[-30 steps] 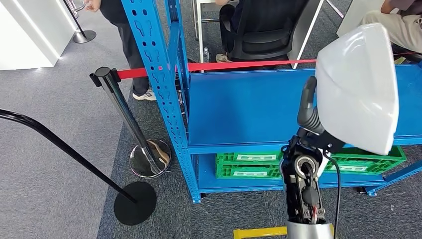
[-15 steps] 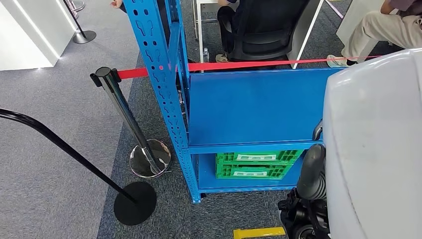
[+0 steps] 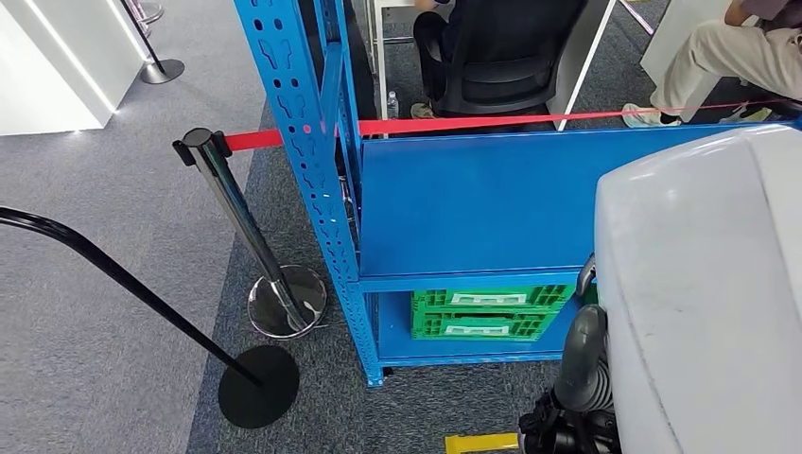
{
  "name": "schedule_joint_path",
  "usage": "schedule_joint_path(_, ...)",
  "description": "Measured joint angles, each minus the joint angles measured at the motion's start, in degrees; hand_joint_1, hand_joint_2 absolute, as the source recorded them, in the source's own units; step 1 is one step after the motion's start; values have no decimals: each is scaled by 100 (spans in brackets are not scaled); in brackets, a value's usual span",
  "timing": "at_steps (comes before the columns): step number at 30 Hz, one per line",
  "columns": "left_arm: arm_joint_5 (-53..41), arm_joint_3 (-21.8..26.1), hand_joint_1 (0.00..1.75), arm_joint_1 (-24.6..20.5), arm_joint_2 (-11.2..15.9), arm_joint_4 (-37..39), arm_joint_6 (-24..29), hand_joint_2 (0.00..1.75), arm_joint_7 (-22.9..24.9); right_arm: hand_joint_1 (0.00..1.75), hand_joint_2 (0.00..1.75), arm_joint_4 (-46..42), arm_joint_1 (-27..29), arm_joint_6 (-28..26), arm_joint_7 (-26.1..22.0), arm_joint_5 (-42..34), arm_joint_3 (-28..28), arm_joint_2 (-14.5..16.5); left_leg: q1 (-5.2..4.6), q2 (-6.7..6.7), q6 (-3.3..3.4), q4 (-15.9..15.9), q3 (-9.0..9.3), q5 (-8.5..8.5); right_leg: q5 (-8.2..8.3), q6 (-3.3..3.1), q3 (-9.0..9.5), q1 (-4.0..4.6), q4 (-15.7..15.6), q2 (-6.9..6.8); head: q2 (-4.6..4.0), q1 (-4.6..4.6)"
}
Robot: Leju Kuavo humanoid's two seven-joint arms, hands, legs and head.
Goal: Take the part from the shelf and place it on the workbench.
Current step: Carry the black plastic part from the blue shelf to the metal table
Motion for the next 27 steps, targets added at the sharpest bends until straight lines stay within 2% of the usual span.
schedule_joint_path(1, 1, 0, 0, 0, -5, 2, -9, 175, 10, 175, 0, 2, 4, -1, 1, -5, 11, 1, 1, 14, 69, -139, 69, 74, -73, -10, -1, 20, 46, -3, 0, -9)
schedule_joint_path(2, 1, 0, 0, -1, -4, 2, -19, 175, 15, 175, 0, 4, 6, -1, 1, -8, 20, -2, 14, 30, 132, -255, 124, 142, -220, -27, -49, 48, 211, -10, -1, -10)
schedule_joint_path(3, 2, 0, 0, 0, -4, 2, -28, 175, 17, 175, 0, 9, 6, -2, 1, -9, 26, -13, 25, 44, 163, -303, 137, 177, -433, -42, -158, 67, 504, -17, -1, -1)
schedule_joint_path(5, 5, 0, 0, 2, -3, 3, -44, 175, 21, 175, 0, 24, 16, -4, 1, -14, 35, -38, 31, 52, 174, -295, 83, 209, -839, -28, -420, 89, 1223, -17, -2, 2)
schedule_joint_path(6, 6, 0, 0, 3, -7, 4, -57, 175, 22, 175, 0, 37, 23, -4, 1, -21, 41, -51, 41, 55, 156, -269, 40, 219, -910, -8, -472, 85, 1423, -19, -2, -1)
schedule_joint_path(7, 7, 0, 0, 4, -9, 7, -72, 175, 23, 175, 0, 50, 26, -4, 1, -31, 51, -62, 61, 57, 131, -230, -11, 229, -870, 18, -419, 77, 1403, -22, -2, -2)
schedule_joint_path(8, 7, 0, 0, 4, -12, 9, -85, 175, 24, 175, 0, 62, 26, -4, 1, -44, 64, -71, 96, 58, 94, -171, -72, 233, -742, 52, -252, 59, 1158, -27, -2, 0)
schedule_joint_path(10, 8, 1, 0, 2, -2, 4, -102, 175, 23, 175, 0, 90, 20, -4, 5, -87, 93, -83, 160, 48, -13, 32, -232, 202, -501, 134, 174, 22, 474, -32, -1, 9)
schedule_joint_path(11, 8, 2, 0, 1, 10, 0, -104, 175, 22, 175, 0, 104, 17, -4, 8, -110, 105, -90, 171, 32, -69, 158, -311, 172, -431, 132, 264, 14, 318, -19, -1, 17)
schedule_joint_path(12, 9, 2, 0, -3, 20, -4, -107, 175, 20, 175, 0, 118, 9, -4, 11, -137, 116, -95, 169, 14, -112, 283, -386, 144, -447, 93, 272, 13, 293, -3, 0, 20)
schedule_joint_path(15, 9, 2, 0, -13, 32, -2, -109, 175, 15, 175, 0, 157, -17, -4, 14, -228, 151, -100, 175, -10, -169, 467, -518, 97, -503, -134, 100, 14, 461, 11, 0, 5)
schedule_joint_path(16, 9, 2, 0, -13, 36, -2, -108, 175, 13, 175, 0, 172, -25, -2, 14, -262, 163, -100, 183, -5, -187, 523, -549, 5, -470, -188, 53, 15, 477, 0, 0, -4)
schedule_joint_path(18, 9, 2, 0, -19, 37, -3, -107, 175, 9, 175, 0, 192, -47, 15, 14, -316, 181, -96, 191, 9, -233, 907, -673, -414, -376, -253, -49, 22, 476, -19, 0, -22)
schedule_joint_path(20, 15, 2, 0, -39, 36, -3, -106, 175, 3, 175, 0, 210, -62, 57, 14, -358, 187, -92, 190, 17, -259, 1608, -838, -910, -276, -261, -168, 38, 478, -36, 0, -33)
schedule_joint_path(21, 17, 2, 0, -46, 36, -3, -103, 175, 0, 175, 0, 225, -70, 89, 14, -377, 189, -92, 189, 20, -253, 1866, -850, -1042, -227, -263, -230, 52, 480, -47, 0, -35)
schedule_joint_path(22, 20, 2, 0, -51, 36, -2, -100, 175, -1, 175, 0, 242, -79, 120, 14, -397, 189, -91, 186, 22, -232, 1960, -774, -1082, -177, -263, -292, 71, 481, -56, 0, -35)
schedule_joint_path(23, 20, 3, 0, -51, 33, -2, -97, 175, 1, 175, 0, 256, -91, 151, 14, -415, 189, -90, 179, 21, -195, 1825, -592, -1030, -129, -265, -347, 92, 480, -60, 0, -35)
schedule_joint_path(25, 26, 4, 0, -48, 33, -3, -94, 175, 7, 175, 0, 276, -124, 196, 14, -438, 187, -81, 127, 6, -48, 1017, 24, -869, -35, -266, -433, 122, 468, -54, 0, -32)
schedule_joint_path(26, 30, 4, 0, -49, 29, -3, -95, 175, 10, 175, 0, 284, -140, 212, 14, -444, 186, -75, 95, 12, 15, 639, 284, -828, 15, -251, -446, 121, 441, -53, 0, -28)
schedule_joint_path(27, 33, 4, 0, -49, 26, -3, -96, 175, 11, 175, 0, 294, -158, 224, 14, -449, 186, -69, 58, 14, 61, 363, 459, -798, 67, -221, -444, 109, 403, -57, 0, -33)
